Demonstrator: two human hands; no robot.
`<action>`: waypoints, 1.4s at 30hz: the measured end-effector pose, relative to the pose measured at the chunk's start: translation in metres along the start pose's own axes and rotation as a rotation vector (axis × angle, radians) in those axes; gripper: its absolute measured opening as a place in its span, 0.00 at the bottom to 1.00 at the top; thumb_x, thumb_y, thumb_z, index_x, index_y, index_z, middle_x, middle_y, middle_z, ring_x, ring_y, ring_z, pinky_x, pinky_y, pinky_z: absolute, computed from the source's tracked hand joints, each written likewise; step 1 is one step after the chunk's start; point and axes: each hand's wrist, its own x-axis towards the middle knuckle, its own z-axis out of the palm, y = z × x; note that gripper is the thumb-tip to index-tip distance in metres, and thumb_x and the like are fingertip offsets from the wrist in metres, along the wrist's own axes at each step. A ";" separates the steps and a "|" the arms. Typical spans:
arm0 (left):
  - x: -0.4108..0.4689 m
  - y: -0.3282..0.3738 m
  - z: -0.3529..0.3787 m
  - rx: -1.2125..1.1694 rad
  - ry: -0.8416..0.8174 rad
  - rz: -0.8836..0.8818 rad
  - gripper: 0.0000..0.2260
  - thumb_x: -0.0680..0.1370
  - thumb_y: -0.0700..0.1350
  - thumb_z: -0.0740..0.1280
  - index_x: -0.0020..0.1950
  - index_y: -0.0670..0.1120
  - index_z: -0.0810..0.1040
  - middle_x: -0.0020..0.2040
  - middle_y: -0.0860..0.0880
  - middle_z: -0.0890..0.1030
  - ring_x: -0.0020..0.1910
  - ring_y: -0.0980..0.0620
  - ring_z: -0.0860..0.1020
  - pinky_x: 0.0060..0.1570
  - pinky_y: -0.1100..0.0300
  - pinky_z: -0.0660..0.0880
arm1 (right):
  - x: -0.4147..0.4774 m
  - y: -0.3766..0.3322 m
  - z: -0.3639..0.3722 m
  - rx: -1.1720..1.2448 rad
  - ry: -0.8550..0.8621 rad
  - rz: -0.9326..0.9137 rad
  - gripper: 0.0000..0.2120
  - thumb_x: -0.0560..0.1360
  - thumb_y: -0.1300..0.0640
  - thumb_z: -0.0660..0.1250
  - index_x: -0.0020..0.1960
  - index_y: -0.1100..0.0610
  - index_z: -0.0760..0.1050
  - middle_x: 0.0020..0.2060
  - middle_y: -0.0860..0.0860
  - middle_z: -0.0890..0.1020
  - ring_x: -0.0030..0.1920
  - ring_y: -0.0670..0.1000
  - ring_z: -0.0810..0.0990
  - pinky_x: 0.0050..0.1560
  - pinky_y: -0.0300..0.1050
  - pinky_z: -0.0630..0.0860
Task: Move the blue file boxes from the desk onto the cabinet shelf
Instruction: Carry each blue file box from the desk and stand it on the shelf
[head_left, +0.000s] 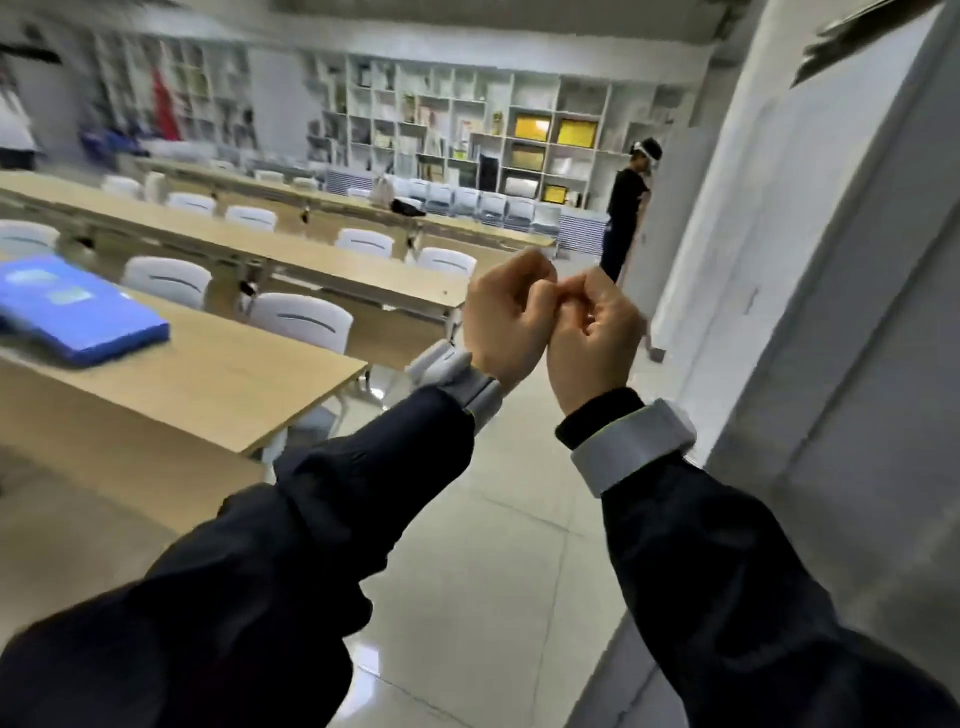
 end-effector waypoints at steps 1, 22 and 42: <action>0.006 -0.008 -0.026 0.038 0.047 0.006 0.05 0.67 0.37 0.58 0.31 0.41 0.71 0.27 0.45 0.69 0.30 0.50 0.66 0.30 0.55 0.65 | -0.006 -0.007 0.026 0.032 -0.040 0.008 0.10 0.67 0.66 0.56 0.33 0.58 0.75 0.26 0.49 0.72 0.29 0.48 0.69 0.30 0.39 0.63; 0.063 -0.192 -0.489 0.730 0.549 -0.479 0.07 0.68 0.47 0.57 0.31 0.52 0.73 0.28 0.51 0.75 0.34 0.44 0.76 0.36 0.54 0.73 | -0.101 -0.069 0.462 0.253 -0.567 0.146 0.12 0.68 0.68 0.56 0.32 0.58 0.75 0.29 0.58 0.79 0.33 0.60 0.76 0.34 0.47 0.72; 0.222 -0.475 -0.700 0.692 0.625 -0.903 0.11 0.76 0.38 0.59 0.38 0.45 0.77 0.29 0.46 0.76 0.25 0.52 0.73 0.22 0.67 0.69 | -0.100 0.056 0.876 0.081 -1.040 0.224 0.12 0.67 0.66 0.58 0.37 0.53 0.77 0.37 0.56 0.82 0.42 0.60 0.76 0.40 0.45 0.70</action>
